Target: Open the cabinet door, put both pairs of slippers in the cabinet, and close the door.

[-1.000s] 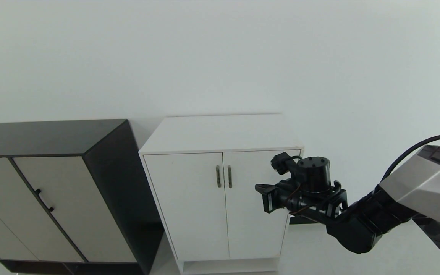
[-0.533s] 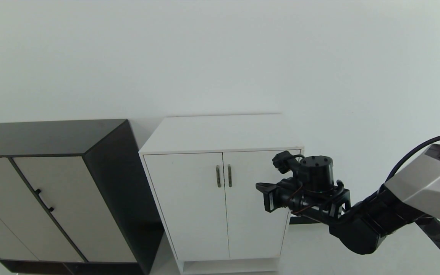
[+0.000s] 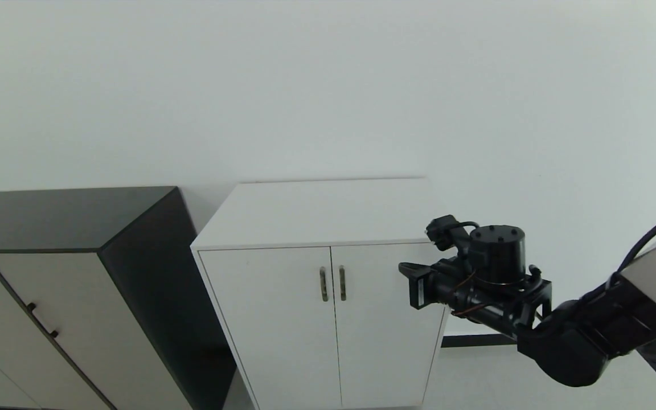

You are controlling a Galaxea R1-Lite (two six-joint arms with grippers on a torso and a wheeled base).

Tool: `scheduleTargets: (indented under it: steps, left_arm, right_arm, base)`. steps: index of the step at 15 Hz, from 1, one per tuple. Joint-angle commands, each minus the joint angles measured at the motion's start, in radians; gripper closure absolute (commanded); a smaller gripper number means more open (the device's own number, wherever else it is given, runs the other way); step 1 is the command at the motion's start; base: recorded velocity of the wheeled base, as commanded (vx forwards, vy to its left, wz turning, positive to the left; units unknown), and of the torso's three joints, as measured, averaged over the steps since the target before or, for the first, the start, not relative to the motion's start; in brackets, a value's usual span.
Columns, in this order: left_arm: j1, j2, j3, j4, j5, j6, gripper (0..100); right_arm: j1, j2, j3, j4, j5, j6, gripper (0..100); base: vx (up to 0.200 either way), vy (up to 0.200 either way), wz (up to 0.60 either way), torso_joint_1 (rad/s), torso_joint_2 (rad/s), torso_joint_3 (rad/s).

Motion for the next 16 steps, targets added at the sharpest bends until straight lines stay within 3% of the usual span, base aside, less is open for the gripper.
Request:
scheduleTargets:
  steps: [1, 7, 8, 10, 12, 16]
  left_arm:
    - [0.001, 0.001, 0.000, 0.000, -0.001, 0.000, 100]
    - [0.001, 0.001, 0.000, 0.000, 0.000, -0.002, 100]
    - [0.001, 0.001, 0.000, 0.000, 0.000, -0.002, 100]
    - [0.001, 0.001, 0.000, 0.000, 0.000, -0.002, 100]
    - [0.001, 0.001, 0.000, 0.000, 0.000, -0.002, 100]
    - [0.001, 0.001, 0.000, 0.000, 0.000, 0.000, 100]
  right_arm:
    - [-0.027, -0.192, 0.095, 0.041, -0.030, -0.007, 100]
    - [-0.111, -0.796, 0.328, 0.421, -0.196, -0.053, 100]
    - [-0.170, -0.964, 0.398, 0.536, -0.204, -0.099, 100]
    - [-0.243, -1.151, 0.486, 0.638, -0.204, -0.111, 100]
    - [-0.263, -1.276, 0.526, 0.716, -0.202, -0.111, 100]
    - [-0.266, -1.646, 0.573, 1.056, -0.191, -0.113, 100]
  base:
    - [0.000, 0.000, 0.00, 0.000, 0.00, 0.000]
    - [0.000, 0.000, 0.00, 0.000, 0.00, 0.000]
    - [0.000, 0.000, 0.00, 0.000, 0.00, 0.000]
    - [0.000, 0.000, 0.00, 0.000, 0.00, 0.000]
    - [0.000, 0.000, 0.00, 0.000, 0.00, 0.000]
    - [0.000, 0.000, 0.00, 0.000, 0.00, 0.000]
